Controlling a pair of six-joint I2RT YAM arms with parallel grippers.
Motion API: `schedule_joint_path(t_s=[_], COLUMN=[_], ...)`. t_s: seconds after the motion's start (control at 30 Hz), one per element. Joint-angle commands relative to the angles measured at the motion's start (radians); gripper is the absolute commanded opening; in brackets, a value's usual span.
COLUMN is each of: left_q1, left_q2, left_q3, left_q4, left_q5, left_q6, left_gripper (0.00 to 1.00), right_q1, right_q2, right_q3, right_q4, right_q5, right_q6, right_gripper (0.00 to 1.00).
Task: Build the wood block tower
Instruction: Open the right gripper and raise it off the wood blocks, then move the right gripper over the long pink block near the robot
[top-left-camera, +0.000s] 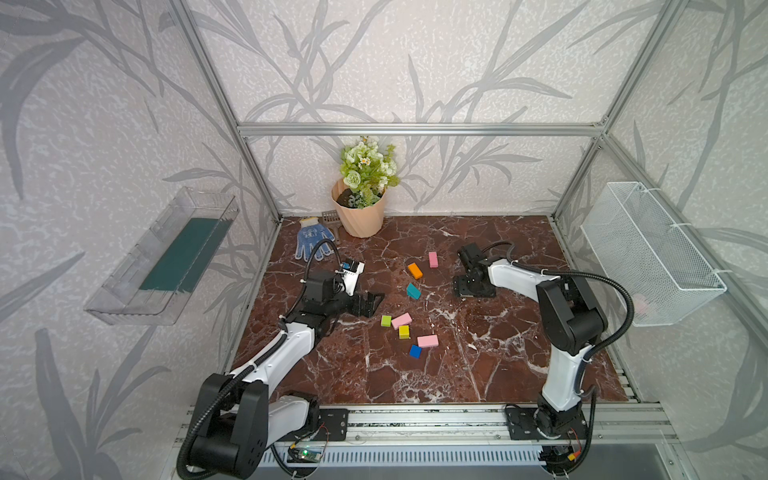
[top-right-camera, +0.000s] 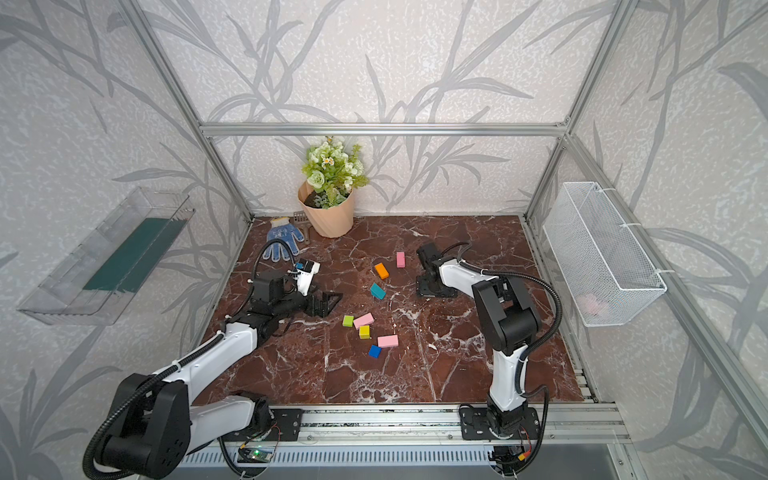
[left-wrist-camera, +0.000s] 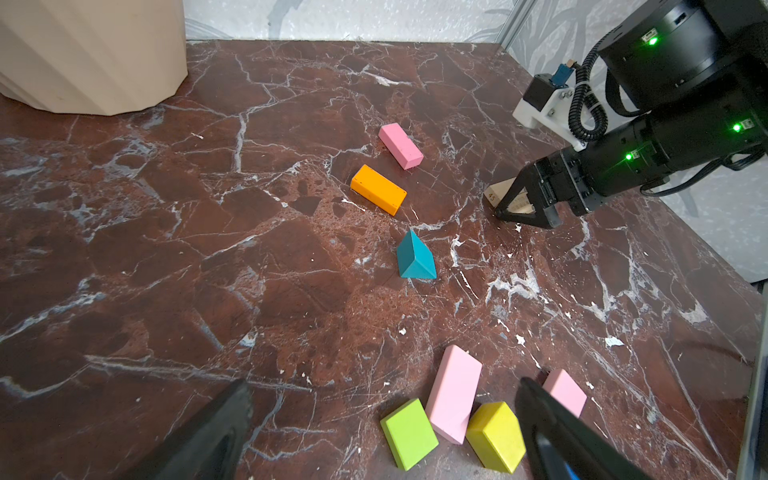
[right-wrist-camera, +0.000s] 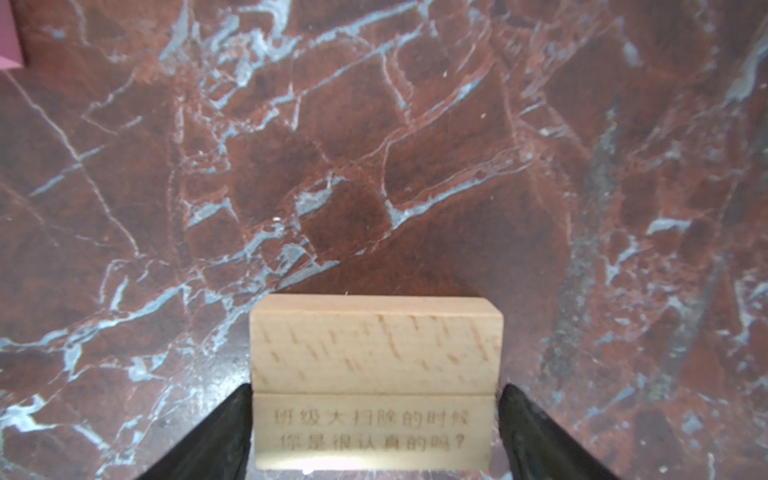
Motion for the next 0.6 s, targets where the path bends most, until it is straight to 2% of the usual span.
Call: schedule_joint_path(t_s=[0.0,0.33,0.47,0.57], left_q1=[-0.004,-0.004,-0.004,-0.005], left_q2=[-0.006,-0.007,-0.007,-0.009], left_q3=[0.011,0.010,0.009,0.010], left_q4=[0.002,0.001,0.002,0.002], left_q5=[-0.006,-0.007,-0.007,-0.008], left_q6=[0.031,0.031,0.031,0.033], left_gripper=[0.99,0.99,0.99,0.99], right_q1=[-0.002,0.032,0.064,0.098], right_q2=[-0.016,-0.213,-0.361,-0.509], right_q3=[0.017,0.008,-0.046,-0.157], right_q4=[-0.050,-0.109,-0.122,-0.034], right_q5=[-0.014,-0.010,0.029,0.038], right_q6=[-0.019,-0.015,0.002,0.012], right_gripper=[0.91,0.95,0.97,0.99])
